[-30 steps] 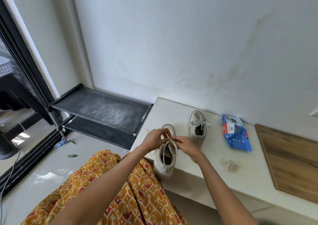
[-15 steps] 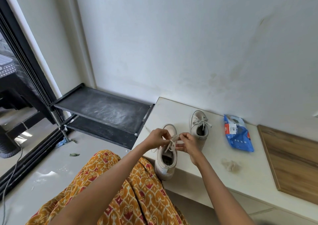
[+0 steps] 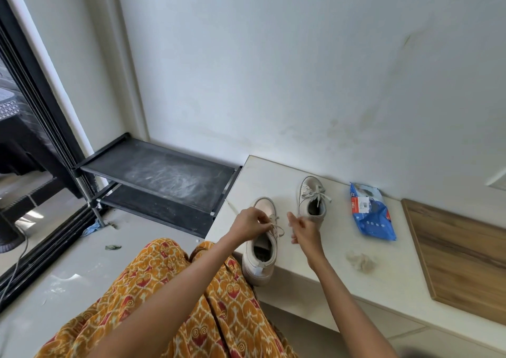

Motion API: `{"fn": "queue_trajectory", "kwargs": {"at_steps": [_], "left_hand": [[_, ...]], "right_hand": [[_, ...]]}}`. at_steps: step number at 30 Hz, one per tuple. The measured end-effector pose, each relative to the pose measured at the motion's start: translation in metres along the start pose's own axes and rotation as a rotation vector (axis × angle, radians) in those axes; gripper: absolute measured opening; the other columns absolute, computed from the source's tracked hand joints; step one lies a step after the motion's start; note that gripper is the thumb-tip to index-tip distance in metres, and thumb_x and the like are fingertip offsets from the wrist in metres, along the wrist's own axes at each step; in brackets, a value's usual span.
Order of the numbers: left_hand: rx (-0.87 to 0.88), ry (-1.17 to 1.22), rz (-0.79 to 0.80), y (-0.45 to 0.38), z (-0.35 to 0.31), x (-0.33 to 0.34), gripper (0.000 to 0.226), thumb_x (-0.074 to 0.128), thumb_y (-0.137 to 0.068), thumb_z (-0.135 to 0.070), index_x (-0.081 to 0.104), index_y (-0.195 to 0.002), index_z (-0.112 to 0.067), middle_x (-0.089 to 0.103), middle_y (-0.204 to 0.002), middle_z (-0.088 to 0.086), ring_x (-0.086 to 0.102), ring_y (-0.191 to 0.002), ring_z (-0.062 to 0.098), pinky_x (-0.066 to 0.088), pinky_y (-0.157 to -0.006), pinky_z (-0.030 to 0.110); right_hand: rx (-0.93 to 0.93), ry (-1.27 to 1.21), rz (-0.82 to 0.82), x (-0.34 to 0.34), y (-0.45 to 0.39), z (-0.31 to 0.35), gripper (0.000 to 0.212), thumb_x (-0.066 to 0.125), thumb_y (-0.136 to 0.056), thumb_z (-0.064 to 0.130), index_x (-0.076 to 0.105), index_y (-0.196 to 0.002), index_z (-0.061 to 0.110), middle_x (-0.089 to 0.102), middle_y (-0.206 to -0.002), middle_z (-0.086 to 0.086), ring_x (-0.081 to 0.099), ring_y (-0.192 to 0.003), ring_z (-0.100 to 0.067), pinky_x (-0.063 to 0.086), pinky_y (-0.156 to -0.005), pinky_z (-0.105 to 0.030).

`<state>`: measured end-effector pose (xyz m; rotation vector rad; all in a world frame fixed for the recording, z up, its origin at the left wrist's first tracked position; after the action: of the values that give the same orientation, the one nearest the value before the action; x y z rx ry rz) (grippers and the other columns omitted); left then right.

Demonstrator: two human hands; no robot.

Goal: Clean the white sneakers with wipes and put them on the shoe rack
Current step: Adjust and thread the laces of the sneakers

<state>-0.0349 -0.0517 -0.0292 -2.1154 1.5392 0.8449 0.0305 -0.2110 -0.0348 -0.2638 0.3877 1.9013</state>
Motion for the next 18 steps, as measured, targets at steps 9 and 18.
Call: {"fn": "queue_trajectory", "kwargs": {"at_steps": [9,18], "left_hand": [[-0.058,0.096,-0.156,0.011,0.01,0.004,0.014,0.068,-0.081,-0.029,0.074,-0.085,-0.016,0.072,-0.086,-0.003,0.063,-0.082,0.009,0.05,-0.073,0.029],[-0.015,0.087,-0.094,0.01,0.008,0.003,0.015,0.069,-0.082,-0.028,0.074,-0.089,-0.016,0.073,-0.092,-0.002,0.063,-0.085,0.01,0.051,-0.077,0.031]], "right_hand": [[0.024,-0.133,0.392,0.025,0.022,-0.006,0.015,0.064,-0.087,0.01,0.066,-0.099,0.001,0.067,-0.083,-0.007,0.065,-0.074,-0.011,0.054,-0.07,-0.021],[0.035,-0.155,0.322,0.016,0.022,-0.003,0.024,0.049,-0.092,0.003,0.054,-0.069,0.008,0.063,-0.072,-0.011,0.063,-0.074,-0.022,0.057,-0.075,-0.032]]}}
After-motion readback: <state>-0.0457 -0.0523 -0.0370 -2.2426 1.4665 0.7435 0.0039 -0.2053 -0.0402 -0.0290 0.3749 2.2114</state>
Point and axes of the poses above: each hand's wrist, its own y-axis away from the middle knuckle, its own x-axis out of the palm, z = x × y, the point moved 6 cm from there along -y, towards the middle knuckle
